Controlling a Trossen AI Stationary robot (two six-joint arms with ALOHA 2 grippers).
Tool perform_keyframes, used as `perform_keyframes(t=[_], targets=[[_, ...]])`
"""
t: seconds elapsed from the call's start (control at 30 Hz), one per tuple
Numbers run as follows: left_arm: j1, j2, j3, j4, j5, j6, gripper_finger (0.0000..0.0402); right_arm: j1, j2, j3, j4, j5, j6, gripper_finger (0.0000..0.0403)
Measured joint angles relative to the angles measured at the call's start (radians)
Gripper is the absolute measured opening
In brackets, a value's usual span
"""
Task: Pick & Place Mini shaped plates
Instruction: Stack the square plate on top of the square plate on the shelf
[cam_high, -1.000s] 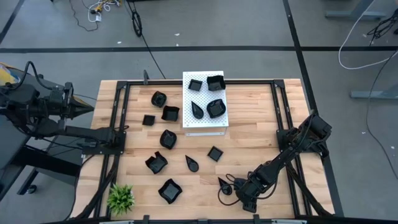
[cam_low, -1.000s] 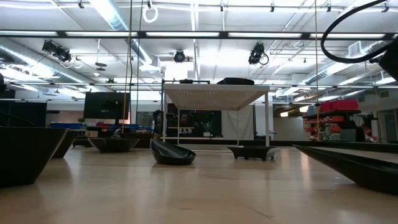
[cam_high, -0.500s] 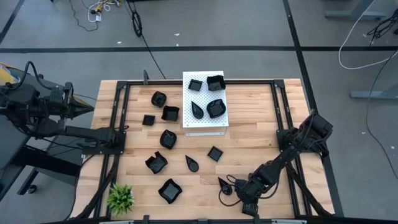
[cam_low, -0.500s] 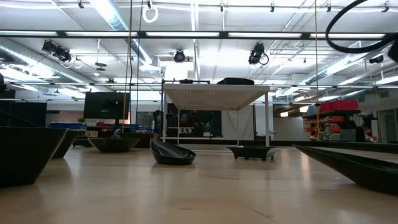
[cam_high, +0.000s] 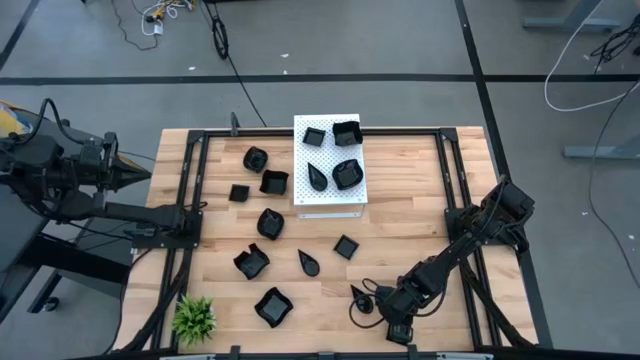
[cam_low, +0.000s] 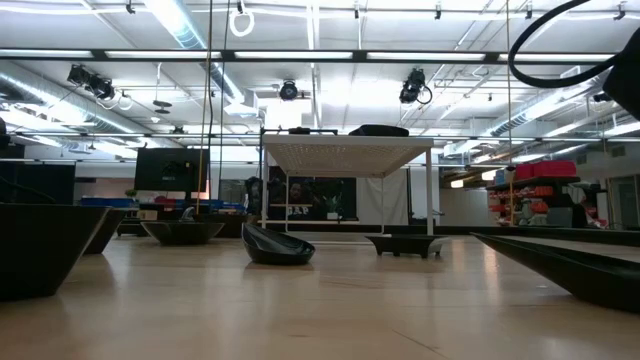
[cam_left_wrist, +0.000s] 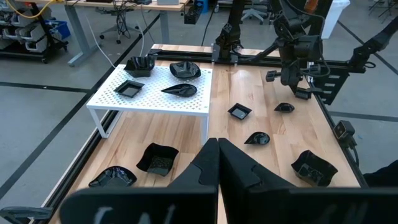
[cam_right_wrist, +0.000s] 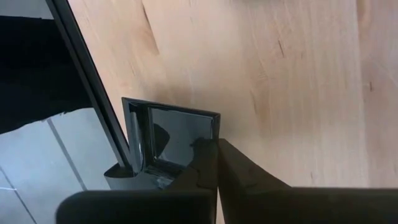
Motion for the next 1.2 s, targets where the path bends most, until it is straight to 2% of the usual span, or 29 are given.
perform_keyframes(t=[0.93,1.2], targets=[[0.000,0.000,0.000,0.000,0.000,0.000,0.0003,-0.104,-0.124,0.001,-0.034,0.033,-0.026,0.0000],[0.000,0.000,0.000,0.000,0.000,0.000,0.0003,-0.171,-0.199,0.001,-0.046,0.070,0.028,0.0000]])
